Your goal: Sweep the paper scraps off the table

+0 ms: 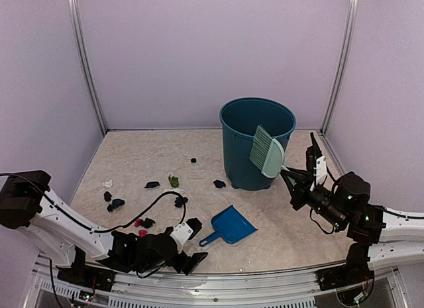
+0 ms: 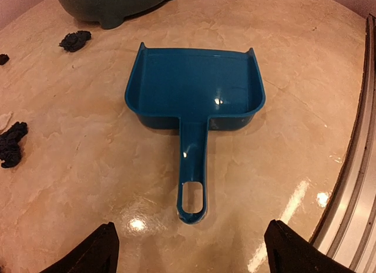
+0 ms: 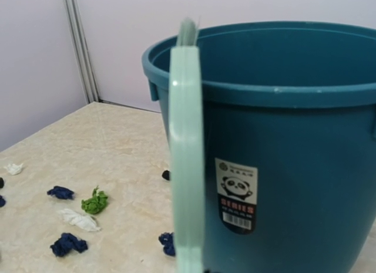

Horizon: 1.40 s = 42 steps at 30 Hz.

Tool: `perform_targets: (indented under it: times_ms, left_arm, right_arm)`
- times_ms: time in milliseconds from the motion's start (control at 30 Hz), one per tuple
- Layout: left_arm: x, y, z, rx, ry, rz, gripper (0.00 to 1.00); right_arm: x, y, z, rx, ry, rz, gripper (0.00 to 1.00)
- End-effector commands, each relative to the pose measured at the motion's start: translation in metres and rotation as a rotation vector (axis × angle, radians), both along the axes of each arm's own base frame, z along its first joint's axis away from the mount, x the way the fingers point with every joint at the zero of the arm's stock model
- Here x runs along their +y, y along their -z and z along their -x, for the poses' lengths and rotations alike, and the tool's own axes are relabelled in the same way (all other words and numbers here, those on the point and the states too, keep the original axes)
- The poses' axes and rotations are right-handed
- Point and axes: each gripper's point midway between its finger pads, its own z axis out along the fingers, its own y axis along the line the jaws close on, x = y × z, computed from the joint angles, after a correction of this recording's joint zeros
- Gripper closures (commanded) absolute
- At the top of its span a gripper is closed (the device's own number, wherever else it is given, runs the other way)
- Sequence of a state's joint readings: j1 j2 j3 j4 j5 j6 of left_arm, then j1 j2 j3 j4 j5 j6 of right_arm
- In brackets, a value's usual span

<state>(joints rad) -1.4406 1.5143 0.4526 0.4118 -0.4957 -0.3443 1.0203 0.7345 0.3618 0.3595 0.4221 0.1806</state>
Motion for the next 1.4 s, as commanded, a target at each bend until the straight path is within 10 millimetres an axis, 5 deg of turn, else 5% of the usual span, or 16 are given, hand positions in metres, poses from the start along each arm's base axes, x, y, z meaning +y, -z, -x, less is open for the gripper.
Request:
perform_targets:
  times_ms: [0,267,600,1367]
  left_arm:
    - [-0.024,-0.002,-0.004,0.008,0.011,0.059,0.16]
    - [-0.031,0.014,-0.02,0.005,0.034,0.063,0.21]
    - [-0.035,0.027,-0.035,-0.022,0.038,0.045,0.41]
    - [-0.042,0.026,-0.05,-0.082,0.059,0.055,0.58]
  right_arm:
    - [0.0,-0.005,0.001,-0.013,-0.015,-0.038,1.0]
    - [0.004,-0.004,0.005,-0.017,-0.052,-0.032,1.0]
    - [0.01,-0.003,0.006,-0.022,-0.075,-0.02,1.0]
    - [0.018,0.0,0.005,-0.012,-0.1,0.008,1.0]
